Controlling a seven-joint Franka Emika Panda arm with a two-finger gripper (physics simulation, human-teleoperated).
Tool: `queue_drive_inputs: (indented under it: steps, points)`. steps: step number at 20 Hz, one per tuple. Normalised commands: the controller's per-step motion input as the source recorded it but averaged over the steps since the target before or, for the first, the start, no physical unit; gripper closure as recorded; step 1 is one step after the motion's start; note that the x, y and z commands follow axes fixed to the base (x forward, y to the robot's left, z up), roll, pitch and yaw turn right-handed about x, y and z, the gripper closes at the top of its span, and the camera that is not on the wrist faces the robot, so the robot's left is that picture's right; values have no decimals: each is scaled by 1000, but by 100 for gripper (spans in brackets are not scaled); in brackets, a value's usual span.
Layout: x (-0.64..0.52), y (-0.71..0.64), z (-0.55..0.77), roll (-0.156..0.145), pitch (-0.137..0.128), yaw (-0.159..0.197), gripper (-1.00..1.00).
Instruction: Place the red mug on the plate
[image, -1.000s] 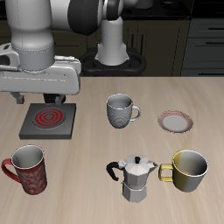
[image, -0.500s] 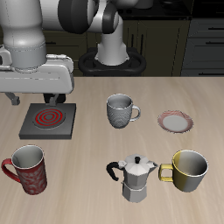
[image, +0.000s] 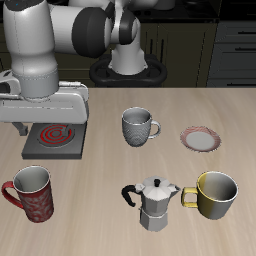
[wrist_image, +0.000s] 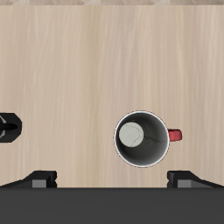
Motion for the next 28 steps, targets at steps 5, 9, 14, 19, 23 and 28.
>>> queue_drive_inputs:
  steps: [5,9,14,19,23,28]
  points:
    - [62,-33,-265,-19,2,27,-100]
    - [57,-144,-188,-26,-10,-7,-100]
    - [60,-51,-195,-17,15,-2,-100]
    - [60,52,-201,0,11,-2,-100]
    - [75,158,-158,24,13,12,-100]
    - [102,55,-122,-1,10,21,-100]
